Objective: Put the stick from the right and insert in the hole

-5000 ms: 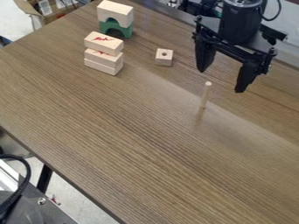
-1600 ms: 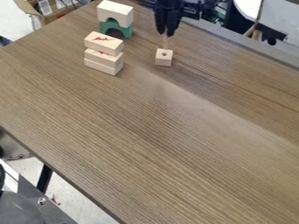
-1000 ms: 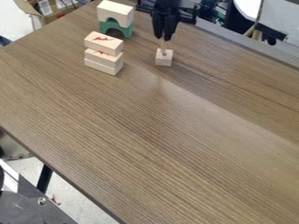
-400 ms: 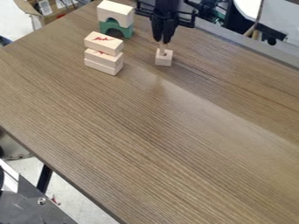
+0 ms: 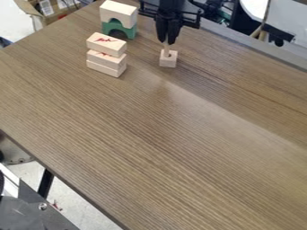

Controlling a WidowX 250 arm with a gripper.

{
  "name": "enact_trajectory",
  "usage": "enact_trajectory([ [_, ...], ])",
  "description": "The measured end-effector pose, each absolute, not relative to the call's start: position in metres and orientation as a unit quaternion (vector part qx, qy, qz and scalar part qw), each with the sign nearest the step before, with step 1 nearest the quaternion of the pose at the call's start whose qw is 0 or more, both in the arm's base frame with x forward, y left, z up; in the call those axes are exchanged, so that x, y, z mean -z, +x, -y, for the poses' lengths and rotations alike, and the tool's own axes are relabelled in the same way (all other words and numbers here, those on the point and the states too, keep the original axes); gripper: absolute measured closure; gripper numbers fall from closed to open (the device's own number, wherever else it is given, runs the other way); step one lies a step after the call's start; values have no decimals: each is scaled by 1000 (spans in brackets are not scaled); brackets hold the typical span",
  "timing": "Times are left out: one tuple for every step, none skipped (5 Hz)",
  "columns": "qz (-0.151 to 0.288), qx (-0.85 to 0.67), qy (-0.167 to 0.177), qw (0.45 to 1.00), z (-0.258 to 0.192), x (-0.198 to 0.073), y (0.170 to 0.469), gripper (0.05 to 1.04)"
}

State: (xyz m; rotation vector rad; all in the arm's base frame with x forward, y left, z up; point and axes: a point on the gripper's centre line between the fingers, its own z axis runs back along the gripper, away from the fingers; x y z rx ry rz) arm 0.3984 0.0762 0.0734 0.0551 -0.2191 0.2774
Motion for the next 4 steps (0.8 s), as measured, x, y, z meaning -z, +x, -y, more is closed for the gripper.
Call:
enact_trajectory([
  [111, -138, 27, 984, -77, -72, 403, 975],
  [104, -134, 31, 985, -77, -71, 408, 975],
  [107, -125, 34, 986, -74, -71, 415, 975],
  [102, -109, 43, 988, -67, -72, 424, 975],
])
